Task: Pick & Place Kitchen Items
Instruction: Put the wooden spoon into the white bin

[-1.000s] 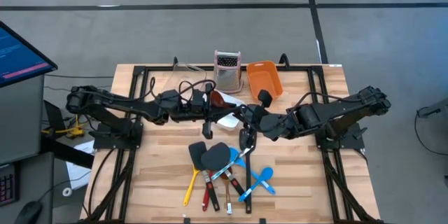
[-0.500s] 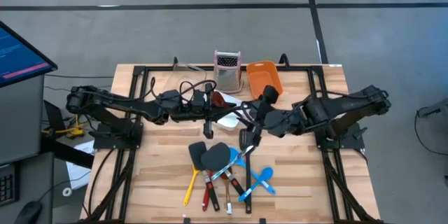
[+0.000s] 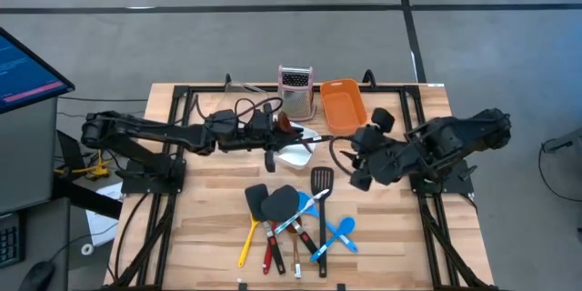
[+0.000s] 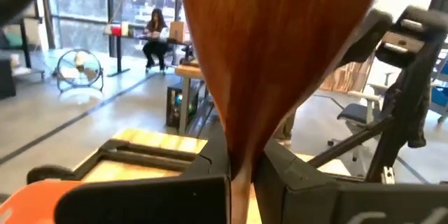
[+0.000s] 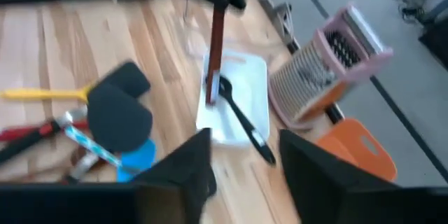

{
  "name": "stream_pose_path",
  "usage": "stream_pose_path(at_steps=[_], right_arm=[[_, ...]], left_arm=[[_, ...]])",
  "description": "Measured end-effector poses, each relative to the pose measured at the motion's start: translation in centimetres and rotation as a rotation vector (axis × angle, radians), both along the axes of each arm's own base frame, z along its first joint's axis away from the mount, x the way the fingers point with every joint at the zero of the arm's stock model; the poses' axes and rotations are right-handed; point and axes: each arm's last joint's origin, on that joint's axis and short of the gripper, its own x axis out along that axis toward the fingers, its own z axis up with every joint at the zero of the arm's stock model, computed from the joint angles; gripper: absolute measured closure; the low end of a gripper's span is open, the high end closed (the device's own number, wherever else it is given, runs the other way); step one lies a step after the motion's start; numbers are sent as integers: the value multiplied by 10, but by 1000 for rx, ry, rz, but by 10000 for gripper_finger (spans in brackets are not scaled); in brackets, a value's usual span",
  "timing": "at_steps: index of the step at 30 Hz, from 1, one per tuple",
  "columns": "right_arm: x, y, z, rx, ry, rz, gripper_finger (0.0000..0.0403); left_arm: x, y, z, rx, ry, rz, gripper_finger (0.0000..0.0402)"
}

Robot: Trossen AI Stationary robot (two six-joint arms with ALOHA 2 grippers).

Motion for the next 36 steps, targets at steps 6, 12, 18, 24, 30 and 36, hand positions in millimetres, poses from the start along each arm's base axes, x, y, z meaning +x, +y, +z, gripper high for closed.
stream_pose_path(at_steps=[6, 12, 18, 24, 30, 36], right_arm=[[-8, 6, -3, -47, 72, 59, 391], [-31, 3, 8, -29, 14, 99, 400], [-62, -9, 8, 43, -193, 114, 402], [-85, -25, -22, 103, -336, 87, 402], [-92, -39, -61, 144, -439, 29, 403], [-93, -46, -91, 175, -525, -16, 403]], left_arm=[[-15, 10, 7, -3, 68, 35, 394], [-20, 17, 5, -6, 116, 60, 394], [-20, 21, -1, -9, 178, 78, 394], [-21, 30, 1, -37, 275, 129, 394], [-8, 37, 8, 5, 365, 163, 395], [21, 40, 0, 56, 557, 150, 395]])
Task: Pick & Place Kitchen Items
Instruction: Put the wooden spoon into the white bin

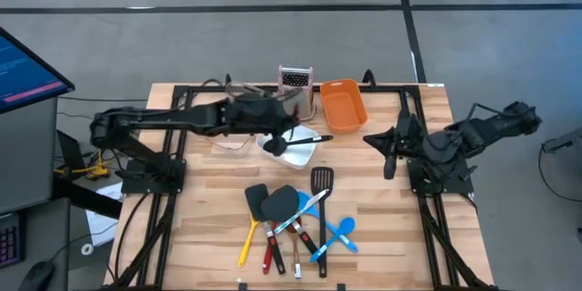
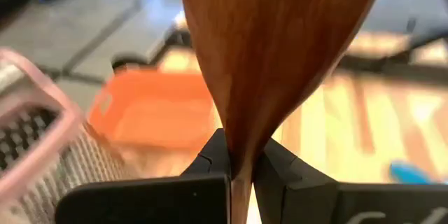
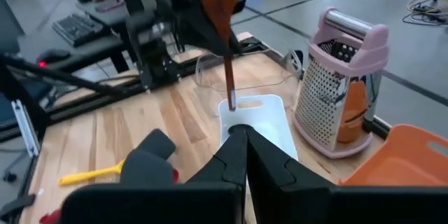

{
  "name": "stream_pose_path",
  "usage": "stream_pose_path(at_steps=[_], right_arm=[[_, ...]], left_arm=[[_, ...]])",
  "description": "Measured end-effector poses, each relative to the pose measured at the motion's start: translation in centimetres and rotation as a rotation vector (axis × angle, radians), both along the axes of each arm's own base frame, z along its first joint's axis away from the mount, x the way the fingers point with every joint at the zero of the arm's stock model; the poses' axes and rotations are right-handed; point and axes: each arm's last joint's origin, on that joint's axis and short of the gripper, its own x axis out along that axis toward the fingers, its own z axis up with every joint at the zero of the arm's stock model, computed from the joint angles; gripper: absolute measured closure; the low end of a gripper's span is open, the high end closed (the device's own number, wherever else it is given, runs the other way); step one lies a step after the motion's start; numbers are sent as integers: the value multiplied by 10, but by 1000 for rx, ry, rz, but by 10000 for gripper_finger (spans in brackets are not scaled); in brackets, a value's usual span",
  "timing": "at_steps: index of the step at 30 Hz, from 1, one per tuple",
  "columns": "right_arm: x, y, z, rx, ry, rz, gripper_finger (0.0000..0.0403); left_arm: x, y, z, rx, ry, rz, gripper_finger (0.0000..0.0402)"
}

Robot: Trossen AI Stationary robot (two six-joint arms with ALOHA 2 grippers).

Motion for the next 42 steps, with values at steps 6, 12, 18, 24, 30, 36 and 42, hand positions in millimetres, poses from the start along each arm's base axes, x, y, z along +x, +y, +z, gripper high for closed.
stream_pose_path(at_steps=[6, 12, 18, 24, 30, 36, 42], right_arm=[[-1, -2, -21, 37, -65, -13, 403], [1, -1, -33, 79, -68, -27, 403], [3, 0, -35, 74, -57, -27, 403], [3, 0, -35, 75, -59, -27, 403], [3, 0, -35, 73, -56, -27, 403], [3, -1, -36, 68, -47, -28, 403], [3, -1, -36, 66, -44, -29, 403]], left_arm=[[25, 5, -19, 40, 272, 18, 395], [37, 8, -36, 37, 373, 20, 395], [37, 15, -46, 26, 435, 34, 395], [33, 22, -49, 16, 471, 55, 394], [29, 27, -59, 7, 505, 66, 394], [27, 26, -77, 6, 511, 66, 394], [26, 26, -89, -5, 488, 51, 394]])
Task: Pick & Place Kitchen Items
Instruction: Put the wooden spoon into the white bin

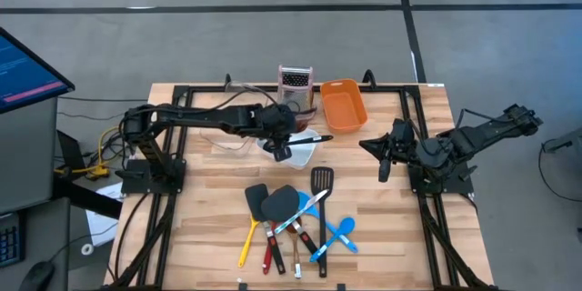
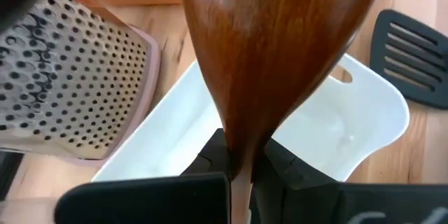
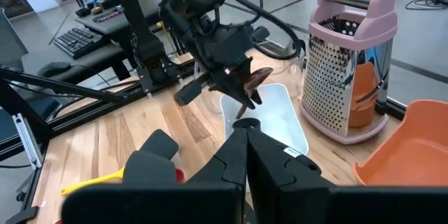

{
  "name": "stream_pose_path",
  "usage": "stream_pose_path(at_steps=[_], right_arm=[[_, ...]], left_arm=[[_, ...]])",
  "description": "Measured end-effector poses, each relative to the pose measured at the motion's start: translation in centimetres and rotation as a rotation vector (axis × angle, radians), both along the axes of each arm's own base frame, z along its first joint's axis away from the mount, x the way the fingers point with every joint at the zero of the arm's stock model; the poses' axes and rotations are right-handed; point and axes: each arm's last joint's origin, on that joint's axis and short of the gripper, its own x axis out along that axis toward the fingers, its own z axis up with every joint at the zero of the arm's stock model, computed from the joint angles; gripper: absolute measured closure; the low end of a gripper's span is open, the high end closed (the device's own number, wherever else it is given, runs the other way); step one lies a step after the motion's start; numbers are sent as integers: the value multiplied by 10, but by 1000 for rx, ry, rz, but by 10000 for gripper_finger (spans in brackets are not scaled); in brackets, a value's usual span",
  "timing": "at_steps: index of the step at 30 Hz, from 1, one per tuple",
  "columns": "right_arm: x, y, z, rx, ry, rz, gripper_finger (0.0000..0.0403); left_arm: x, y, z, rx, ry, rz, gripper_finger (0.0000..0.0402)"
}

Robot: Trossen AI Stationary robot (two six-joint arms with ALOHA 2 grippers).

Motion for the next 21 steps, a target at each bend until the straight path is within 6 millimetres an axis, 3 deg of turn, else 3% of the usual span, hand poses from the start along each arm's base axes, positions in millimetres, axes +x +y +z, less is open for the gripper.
stream_pose_path(at_steps=[13, 21], right_arm=[[0, 0, 0, -4, 5, -2, 403], [-1, 0, -2, -11, 21, -2, 403]], left_arm=[[-8, -2, -25, -27, 22, -9, 392], [-6, -2, -33, -11, -50, -10, 349]])
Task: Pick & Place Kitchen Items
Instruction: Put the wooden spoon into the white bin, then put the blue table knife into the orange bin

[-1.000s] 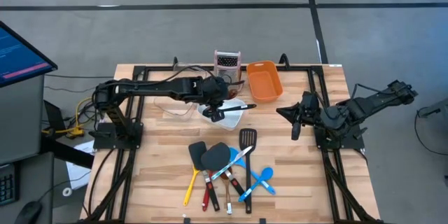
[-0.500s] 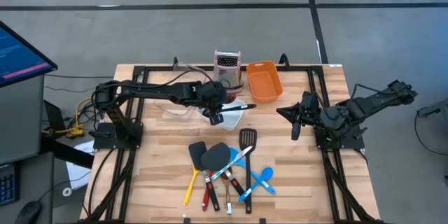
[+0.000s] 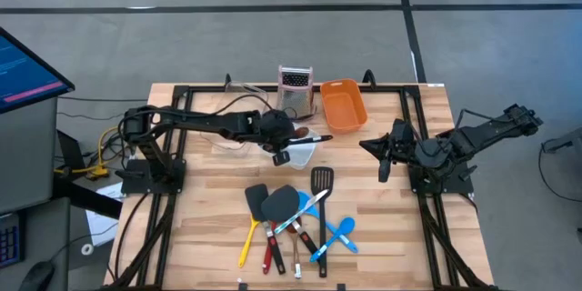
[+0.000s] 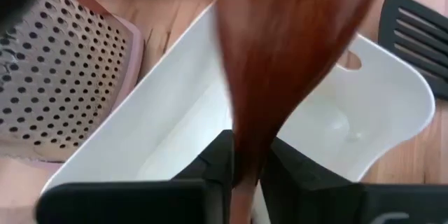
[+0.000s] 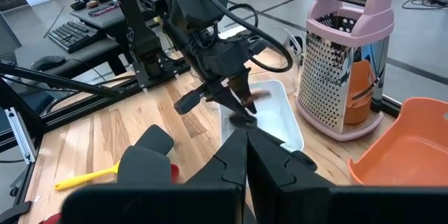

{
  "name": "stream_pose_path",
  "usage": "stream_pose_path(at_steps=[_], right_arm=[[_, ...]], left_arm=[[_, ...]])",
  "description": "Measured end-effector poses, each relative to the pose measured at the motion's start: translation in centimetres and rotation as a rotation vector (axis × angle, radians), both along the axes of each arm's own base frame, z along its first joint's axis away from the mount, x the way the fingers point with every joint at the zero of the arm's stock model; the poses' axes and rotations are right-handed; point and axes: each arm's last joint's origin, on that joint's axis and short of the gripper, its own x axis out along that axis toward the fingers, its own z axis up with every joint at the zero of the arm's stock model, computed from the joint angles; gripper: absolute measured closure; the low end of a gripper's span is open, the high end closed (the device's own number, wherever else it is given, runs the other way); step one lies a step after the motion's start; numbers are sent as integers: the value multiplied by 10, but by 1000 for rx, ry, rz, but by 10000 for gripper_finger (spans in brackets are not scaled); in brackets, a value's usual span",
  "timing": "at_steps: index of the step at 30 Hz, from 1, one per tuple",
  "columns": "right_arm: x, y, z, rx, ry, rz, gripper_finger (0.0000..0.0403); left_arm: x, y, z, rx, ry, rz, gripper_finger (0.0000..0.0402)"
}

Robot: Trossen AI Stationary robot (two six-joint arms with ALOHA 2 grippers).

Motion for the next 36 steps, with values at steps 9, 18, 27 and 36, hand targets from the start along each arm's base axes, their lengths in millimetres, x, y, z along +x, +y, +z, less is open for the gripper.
stream_pose_path(at_steps=[9, 18, 27, 36], right_arm=[[0, 0, 0, -3, 6, 0, 403], [0, 0, -1, -4, 9, 0, 403], [0, 0, -1, -4, 9, 1, 403], [0, 0, 0, -3, 8, 1, 403]], left_arm=[[0, 0, -1, 4, -10, 1, 275], [-2, -1, 20, 21, -116, 2, 236], [-25, -8, 81, 56, -324, -8, 259], [-55, -31, 139, 81, -572, -65, 304]])
